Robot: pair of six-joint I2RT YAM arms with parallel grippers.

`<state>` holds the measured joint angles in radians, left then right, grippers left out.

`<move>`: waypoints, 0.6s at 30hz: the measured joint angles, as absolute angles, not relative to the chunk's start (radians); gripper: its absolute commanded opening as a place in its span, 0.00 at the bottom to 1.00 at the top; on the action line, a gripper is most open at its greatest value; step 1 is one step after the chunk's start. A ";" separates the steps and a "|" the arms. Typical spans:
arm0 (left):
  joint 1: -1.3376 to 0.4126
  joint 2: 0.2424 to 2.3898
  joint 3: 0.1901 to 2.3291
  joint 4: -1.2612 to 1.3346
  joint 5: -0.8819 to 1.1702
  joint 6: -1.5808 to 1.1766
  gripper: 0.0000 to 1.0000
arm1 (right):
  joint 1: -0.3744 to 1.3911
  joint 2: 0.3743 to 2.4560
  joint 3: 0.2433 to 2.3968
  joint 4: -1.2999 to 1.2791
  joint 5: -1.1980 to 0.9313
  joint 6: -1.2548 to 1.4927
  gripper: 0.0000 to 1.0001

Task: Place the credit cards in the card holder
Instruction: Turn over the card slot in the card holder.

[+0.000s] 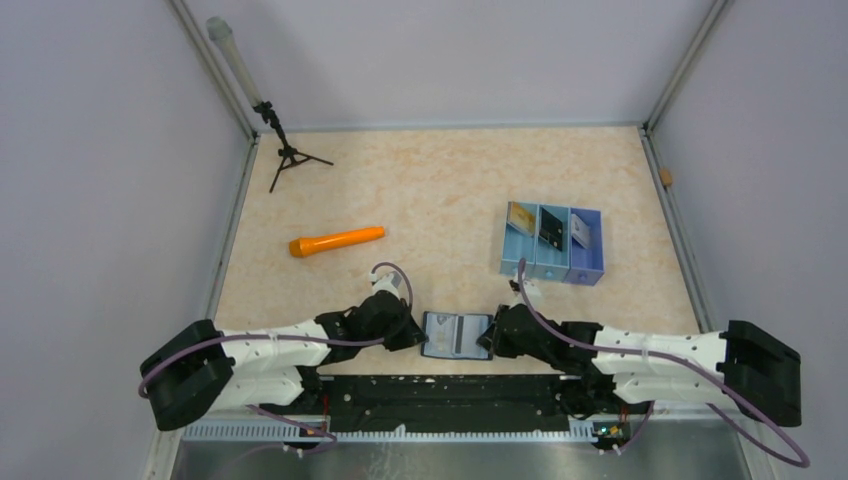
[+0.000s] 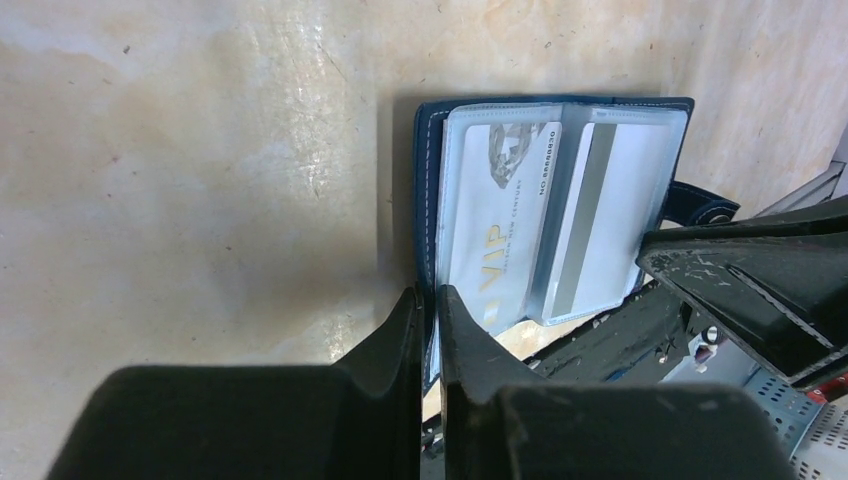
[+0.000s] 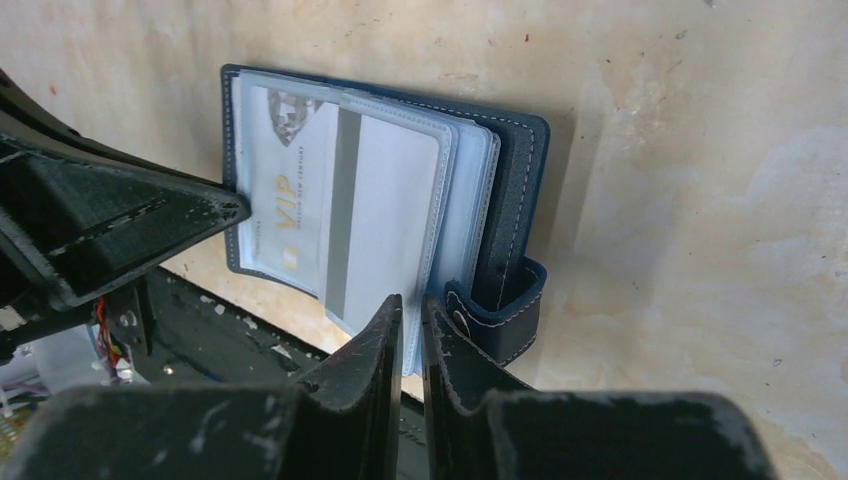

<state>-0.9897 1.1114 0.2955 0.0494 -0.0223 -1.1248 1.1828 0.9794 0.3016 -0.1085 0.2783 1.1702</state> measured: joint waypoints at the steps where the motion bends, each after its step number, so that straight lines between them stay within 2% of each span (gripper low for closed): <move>1: -0.990 1.112 0.295 0.050 -0.022 -1.124 0.09 | 1.183 0.971 0.302 -0.109 0.279 1.170 0.10; 13: -0.989 1.131 0.295 0.065 -0.014 -1.124 0.07 | 1.183 0.953 0.323 -0.088 0.274 1.127 0.09; 18: -0.989 1.137 0.297 0.072 -0.011 -1.124 0.07 | 1.183 0.994 0.348 -0.038 0.256 1.104 0.13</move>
